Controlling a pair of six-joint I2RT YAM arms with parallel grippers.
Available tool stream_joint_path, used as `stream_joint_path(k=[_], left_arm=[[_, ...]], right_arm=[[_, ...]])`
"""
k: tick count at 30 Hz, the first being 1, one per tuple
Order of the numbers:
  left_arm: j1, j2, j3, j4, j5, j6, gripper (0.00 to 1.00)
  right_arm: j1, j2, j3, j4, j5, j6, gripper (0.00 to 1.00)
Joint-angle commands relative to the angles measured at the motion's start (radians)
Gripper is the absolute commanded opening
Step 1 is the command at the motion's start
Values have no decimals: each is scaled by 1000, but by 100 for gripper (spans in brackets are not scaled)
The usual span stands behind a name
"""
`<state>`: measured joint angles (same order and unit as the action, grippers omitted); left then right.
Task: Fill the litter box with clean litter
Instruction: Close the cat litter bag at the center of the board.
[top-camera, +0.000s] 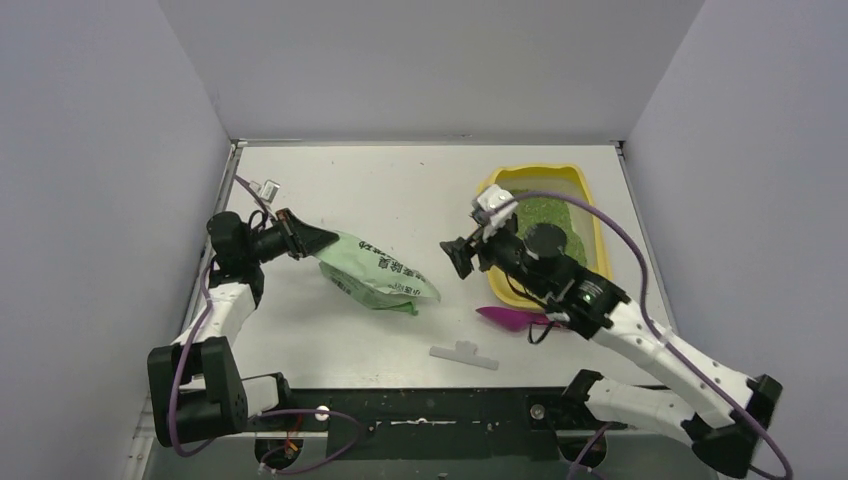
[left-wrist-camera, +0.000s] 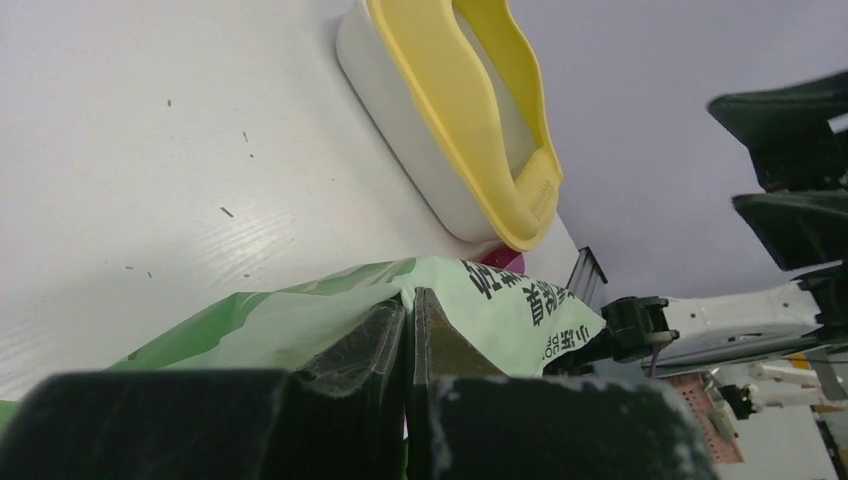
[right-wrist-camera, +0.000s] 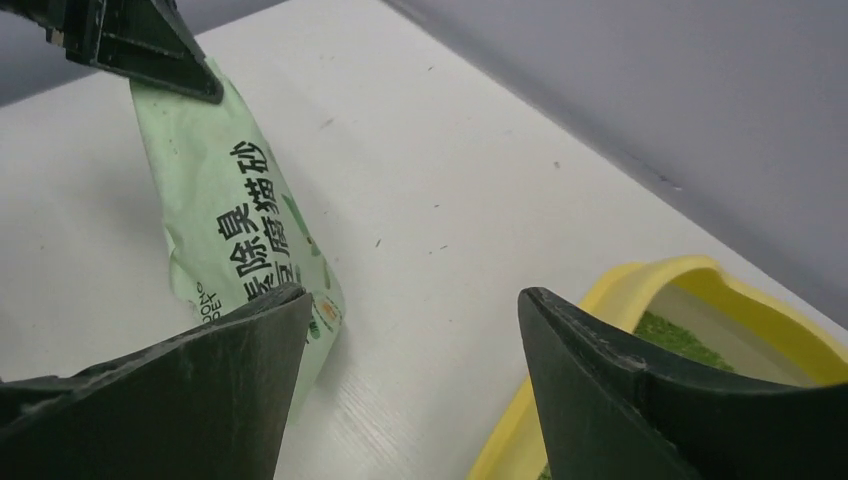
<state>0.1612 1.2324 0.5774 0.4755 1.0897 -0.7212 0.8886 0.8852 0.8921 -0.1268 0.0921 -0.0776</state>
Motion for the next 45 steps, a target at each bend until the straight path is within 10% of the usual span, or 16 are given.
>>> stream_joint_path(k=[1,19,20,23,45], left_arm=[[1,-61,99,45,105,142,0],[34,-71,202,-361,152,490,0],[34,-72,201,-363,151,492,0],[35,-75,202,-366,148,496,0],[49,-85,205,-395,153,523,0]], right_arm=[[-140,249,102,-161,-474,31,77],[-129,494,155,42,-748,31,77],[-127,496,154,54,-763,354,96],[-95,526,166,52,-780,450,99],[-110,677,243,-154,-863,283,50]])
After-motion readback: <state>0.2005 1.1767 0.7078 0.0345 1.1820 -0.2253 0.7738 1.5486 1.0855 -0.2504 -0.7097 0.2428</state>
